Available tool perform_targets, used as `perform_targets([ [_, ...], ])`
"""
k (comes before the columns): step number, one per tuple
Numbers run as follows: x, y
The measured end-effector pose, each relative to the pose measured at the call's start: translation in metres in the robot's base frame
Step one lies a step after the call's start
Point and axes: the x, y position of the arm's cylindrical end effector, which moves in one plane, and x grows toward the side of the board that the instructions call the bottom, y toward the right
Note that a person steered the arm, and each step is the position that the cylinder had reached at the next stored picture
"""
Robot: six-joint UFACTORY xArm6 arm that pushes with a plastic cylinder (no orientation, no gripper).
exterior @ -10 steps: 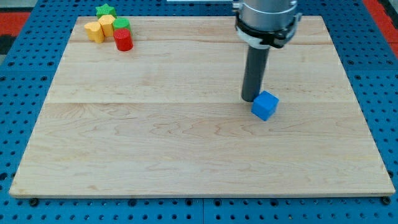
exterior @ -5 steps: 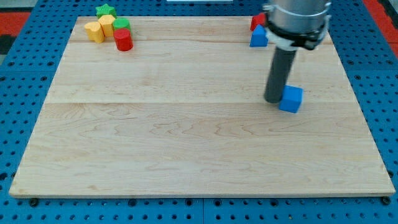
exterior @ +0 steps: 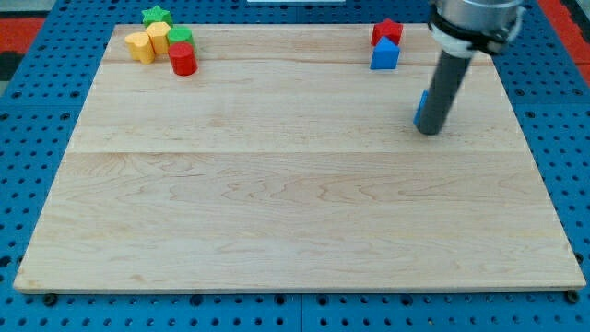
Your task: Push the blue cube closer to the red star
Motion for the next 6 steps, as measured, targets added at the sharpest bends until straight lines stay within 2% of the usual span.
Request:
perform_targets([
  [1, -0.047, 0.000],
  [2, -0.041, 0.000],
  [3, -0.027, 0.026],
  [4, -0.052, 0.031],
  [6, -0.111, -0.001],
])
